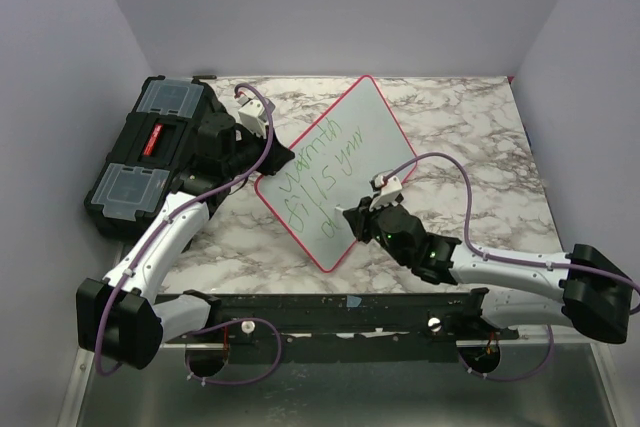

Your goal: Write a sentence on the whiteboard

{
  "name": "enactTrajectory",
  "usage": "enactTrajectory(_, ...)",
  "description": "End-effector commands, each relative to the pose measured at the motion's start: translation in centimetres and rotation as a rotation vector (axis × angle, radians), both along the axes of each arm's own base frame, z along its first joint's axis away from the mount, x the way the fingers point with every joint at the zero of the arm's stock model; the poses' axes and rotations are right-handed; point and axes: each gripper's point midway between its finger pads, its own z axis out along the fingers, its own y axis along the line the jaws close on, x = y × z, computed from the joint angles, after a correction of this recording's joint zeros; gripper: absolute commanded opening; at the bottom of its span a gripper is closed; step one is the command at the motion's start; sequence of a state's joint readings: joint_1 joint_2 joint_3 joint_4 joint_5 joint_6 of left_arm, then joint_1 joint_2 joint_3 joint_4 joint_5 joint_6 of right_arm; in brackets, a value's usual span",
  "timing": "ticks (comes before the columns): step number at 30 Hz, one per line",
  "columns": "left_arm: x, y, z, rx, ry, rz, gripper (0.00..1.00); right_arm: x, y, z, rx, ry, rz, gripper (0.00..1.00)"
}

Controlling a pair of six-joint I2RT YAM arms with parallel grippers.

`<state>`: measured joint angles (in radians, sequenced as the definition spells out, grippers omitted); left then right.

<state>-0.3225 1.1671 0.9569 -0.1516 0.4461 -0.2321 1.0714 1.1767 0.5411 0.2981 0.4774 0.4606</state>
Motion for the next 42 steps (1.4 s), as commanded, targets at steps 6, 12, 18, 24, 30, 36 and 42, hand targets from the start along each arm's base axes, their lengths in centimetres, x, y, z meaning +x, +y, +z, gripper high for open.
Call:
enactTrajectory(6,0.5,0.0,0.3,0.025,-0.049,-0.011,0.0,-2.2,0.2,-2.0,0.004,0.06,0.101,0.01)
enactTrajectory(12,0.5,-0.1,0.2,0.024,-0.045,-0.012,0.0,-2.5,-0.3,-3.0,-0.013,0.08,0.098,0.01)
enactTrajectory(18,0.6,-0.1,0.1,0.025,-0.044,-0.01,0.0,-2.3,-1.6,-3.9,-0.042,0.095,0.042,0.01)
enactTrajectory(24,0.6,-0.1,0.1,0.026,-0.043,-0.01,0.0,-2.3,-2.3,-4.2,-0.05,0.1,0.017,0.01)
enactTrajectory(30,0.6,-0.1,0.0,0.026,-0.042,-0.011,0.0,-1.8,-2.9,-4.1,-0.068,0.091,-0.028,0.01)
enactTrajectory(36,0.5,0.0,0.1,0.025,-0.045,-0.01,0.0,-1.0,-3.1,-3.4,-0.077,0.077,-0.066,0.01)
enactTrajectory(42,0.5,-0.1,0.2,0.024,-0.044,-0.012,0.0,-0.2,-2.4,-2.4,-0.084,0.045,-0.074,0.01)
